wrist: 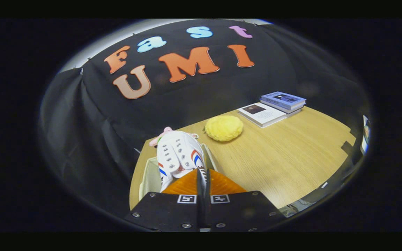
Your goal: Open the storage box then place both shoes into the box .Put the left shoe in first, then the right shoe, with the right side of both shoes facing outward in a uniform manner.
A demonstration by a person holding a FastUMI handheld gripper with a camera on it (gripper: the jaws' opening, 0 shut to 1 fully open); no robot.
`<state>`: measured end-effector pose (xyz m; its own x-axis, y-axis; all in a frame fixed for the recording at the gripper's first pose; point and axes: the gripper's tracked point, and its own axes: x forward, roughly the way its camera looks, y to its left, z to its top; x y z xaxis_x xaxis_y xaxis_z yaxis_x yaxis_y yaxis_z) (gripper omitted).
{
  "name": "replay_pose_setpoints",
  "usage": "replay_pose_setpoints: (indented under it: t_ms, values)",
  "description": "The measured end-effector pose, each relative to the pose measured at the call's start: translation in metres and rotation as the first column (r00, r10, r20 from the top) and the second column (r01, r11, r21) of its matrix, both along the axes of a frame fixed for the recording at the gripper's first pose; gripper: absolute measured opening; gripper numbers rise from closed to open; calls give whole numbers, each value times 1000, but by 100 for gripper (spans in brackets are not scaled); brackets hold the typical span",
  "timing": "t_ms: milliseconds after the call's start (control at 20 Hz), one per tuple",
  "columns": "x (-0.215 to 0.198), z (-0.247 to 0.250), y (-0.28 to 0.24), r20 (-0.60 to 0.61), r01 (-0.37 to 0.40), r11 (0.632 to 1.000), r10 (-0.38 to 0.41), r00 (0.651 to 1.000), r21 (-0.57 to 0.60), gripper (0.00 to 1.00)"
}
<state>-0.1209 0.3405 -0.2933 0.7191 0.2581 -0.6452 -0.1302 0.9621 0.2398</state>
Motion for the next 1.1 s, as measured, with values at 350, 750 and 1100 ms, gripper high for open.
replay_pose_setpoints:
  t_ms: [350, 750, 1100]
  values:
    - [-7, -5, 20, 24, -105, 994, 106, 994, -27, 28]
    - [43, 62, -14, 167, -177, 980, 191, 967, -93, 98]
    - [87, 105, -80, 236, -186, 969, 221, 946, -162, 98]
